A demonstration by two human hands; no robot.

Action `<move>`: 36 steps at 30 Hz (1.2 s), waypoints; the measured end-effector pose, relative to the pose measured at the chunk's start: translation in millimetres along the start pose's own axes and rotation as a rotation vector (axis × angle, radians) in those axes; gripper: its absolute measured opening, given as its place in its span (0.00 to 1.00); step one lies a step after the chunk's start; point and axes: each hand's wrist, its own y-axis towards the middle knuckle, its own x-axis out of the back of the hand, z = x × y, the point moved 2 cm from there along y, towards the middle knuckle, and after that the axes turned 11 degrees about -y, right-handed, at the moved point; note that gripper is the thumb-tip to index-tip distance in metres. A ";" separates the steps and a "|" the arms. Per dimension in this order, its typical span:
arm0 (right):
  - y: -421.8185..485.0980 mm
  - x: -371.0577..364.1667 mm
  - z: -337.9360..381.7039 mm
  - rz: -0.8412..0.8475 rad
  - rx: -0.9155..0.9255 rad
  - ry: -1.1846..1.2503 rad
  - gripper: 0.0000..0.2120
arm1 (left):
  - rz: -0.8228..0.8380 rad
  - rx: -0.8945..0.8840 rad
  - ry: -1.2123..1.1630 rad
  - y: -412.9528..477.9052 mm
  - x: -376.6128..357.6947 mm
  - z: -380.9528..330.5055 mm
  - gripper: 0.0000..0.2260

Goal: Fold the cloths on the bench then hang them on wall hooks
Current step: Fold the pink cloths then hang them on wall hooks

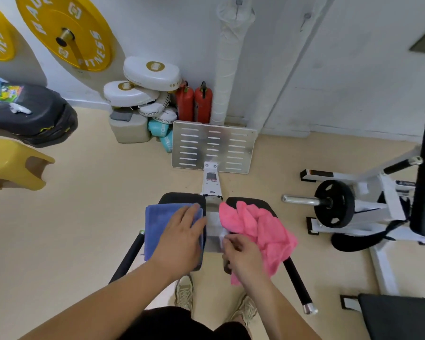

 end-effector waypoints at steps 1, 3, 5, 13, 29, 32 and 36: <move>-5.9 13.2 -3.5 -0.017 -0.015 0.023 0.07 | -0.058 -0.059 -0.109 5.5 -4.5 -18.3 0.23; -18.0 41.6 -12.0 -0.053 -0.052 0.037 0.09 | 0.005 -0.012 -0.426 18.9 -17.6 -58.6 0.14; -28.1 68.5 -25.7 -0.097 -0.090 0.044 0.09 | 0.162 0.113 -0.652 35.4 -39.2 -92.9 0.07; -46.3 151.9 -68.5 -0.127 -0.241 0.150 0.10 | 0.207 0.349 -0.698 75.7 -99.7 -155.5 0.04; 8.4 191.4 -55.6 0.232 -0.064 -0.106 0.08 | 0.113 0.831 -0.696 37.4 -100.5 -168.9 0.10; 3.1 188.6 -47.9 0.256 -0.027 -0.148 0.12 | 0.000 0.813 -0.671 24.6 -82.9 -175.8 0.06; -9.6 191.6 -30.0 0.294 0.114 -0.089 0.16 | -0.204 0.792 -0.891 18.5 -44.2 -196.8 0.07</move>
